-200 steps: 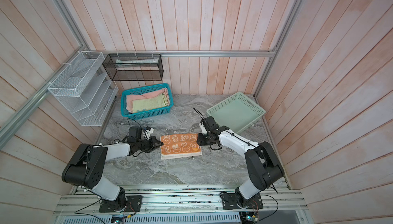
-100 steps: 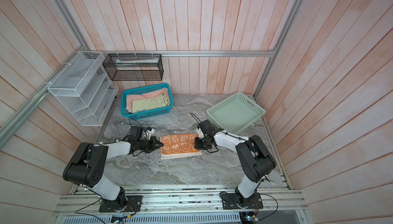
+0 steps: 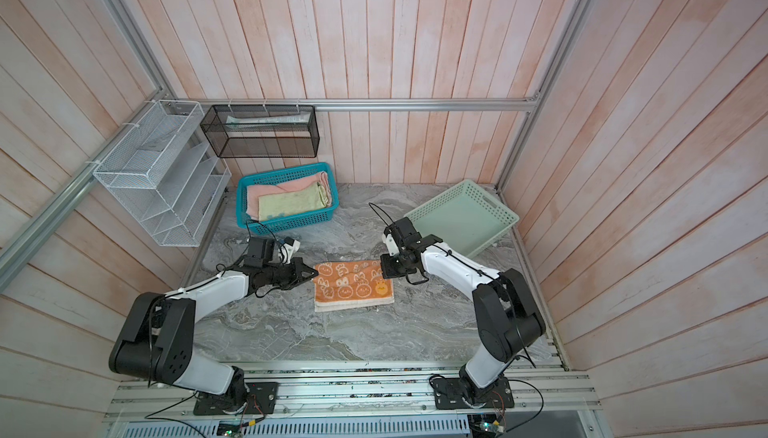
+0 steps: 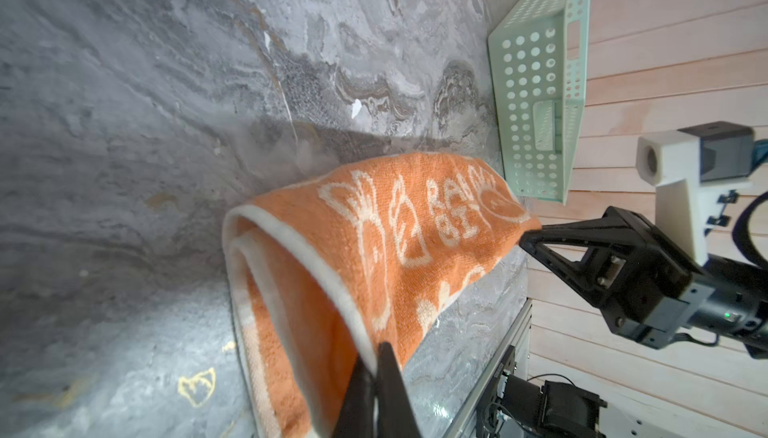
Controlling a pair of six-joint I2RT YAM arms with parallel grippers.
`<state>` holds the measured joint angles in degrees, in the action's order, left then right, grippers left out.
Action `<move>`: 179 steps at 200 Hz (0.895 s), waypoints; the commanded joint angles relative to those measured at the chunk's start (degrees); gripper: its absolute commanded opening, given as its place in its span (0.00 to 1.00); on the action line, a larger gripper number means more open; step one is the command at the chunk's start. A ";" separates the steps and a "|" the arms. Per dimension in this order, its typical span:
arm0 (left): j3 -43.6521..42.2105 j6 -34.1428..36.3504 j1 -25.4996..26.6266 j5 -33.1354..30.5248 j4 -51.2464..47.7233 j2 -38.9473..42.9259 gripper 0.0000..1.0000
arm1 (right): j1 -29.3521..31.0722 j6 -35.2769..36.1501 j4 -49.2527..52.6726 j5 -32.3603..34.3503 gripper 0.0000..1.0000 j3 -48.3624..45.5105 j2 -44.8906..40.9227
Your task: Fold and stack the towels
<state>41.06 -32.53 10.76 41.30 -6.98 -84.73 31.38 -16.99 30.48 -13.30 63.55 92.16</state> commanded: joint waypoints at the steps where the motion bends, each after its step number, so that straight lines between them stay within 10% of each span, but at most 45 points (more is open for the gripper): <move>1: -2.73 0.75 -0.25 -1.03 -3.11 4.42 0.00 | -0.17 2.06 4.26 -0.68 0.00 -2.55 -4.13; 30: -9.93 -1.67 -0.10 -0.43 -1.98 7.30 0.11 | -0.18 2.08 4.46 -5.33 0.00 -8.62 -5.97; 47: -13.26 -3.46 0.04 -0.82 -2.21 7.90 0.31 | -0.19 1.50 5.21 -6.71 0.31 -10.10 -5.99; 66: -13.55 -3.84 -0.11 -2.50 -4.52 8.25 0.43 | -0.23 0.84 6.50 -5.24 0.41 -9.10 -6.00; 179: 0.05 -7.40 0.19 0.05 0.39 -10.66 0.48 | 1.31 0.02 -0.20 -6.04 0.43 -0.09 3.94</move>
<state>39.40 -38.06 10.26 40.62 -8.91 -92.77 32.01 -16.49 32.32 -17.63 62.04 94.30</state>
